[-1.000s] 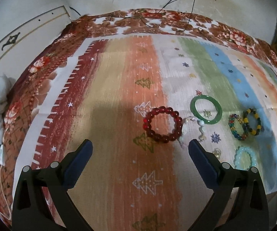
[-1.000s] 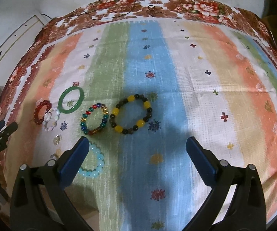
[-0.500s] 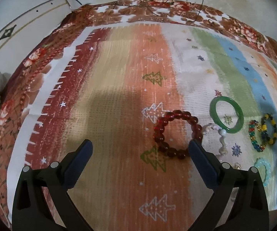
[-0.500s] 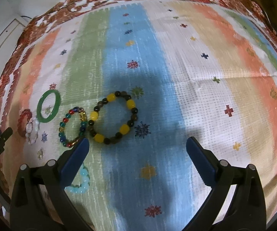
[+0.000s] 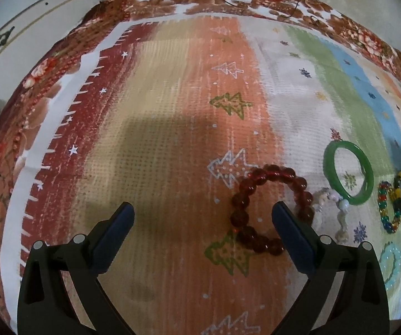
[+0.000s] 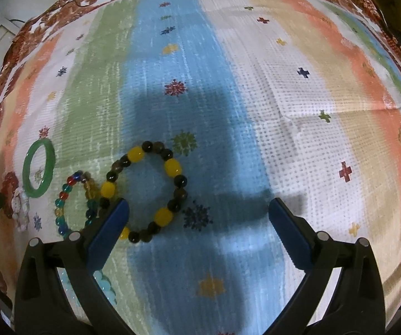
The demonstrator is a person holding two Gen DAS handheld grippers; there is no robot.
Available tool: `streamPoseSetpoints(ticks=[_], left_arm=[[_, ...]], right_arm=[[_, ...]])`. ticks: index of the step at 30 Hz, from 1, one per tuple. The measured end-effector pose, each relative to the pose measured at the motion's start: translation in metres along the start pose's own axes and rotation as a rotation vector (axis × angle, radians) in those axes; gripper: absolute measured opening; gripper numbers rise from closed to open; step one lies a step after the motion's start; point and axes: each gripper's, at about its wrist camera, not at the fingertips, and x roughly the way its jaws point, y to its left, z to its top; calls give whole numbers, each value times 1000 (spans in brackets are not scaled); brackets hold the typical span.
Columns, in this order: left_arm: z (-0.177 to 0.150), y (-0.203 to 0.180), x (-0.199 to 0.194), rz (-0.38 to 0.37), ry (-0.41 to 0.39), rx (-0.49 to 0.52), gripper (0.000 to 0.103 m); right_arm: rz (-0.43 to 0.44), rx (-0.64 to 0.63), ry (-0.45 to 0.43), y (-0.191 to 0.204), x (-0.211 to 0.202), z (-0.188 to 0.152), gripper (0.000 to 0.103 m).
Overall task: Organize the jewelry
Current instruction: 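Reach the right tool to the black-and-yellow bracelet while the left tool reaches the red bracelet, then close the right tool on the black-and-yellow bracelet while the left tool grips the red bracelet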
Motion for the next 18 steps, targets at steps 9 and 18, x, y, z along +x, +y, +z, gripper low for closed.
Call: streamPoseSetpoints(ticks=[9, 18], left_arm=[[5, -3, 15, 22, -1, 39, 80], [3, -13, 12, -26, -10, 114, 39]], right_arm=[[-68, -33, 5, 6, 16, 4, 94], [-38, -86, 11, 16, 10, 8, 59]])
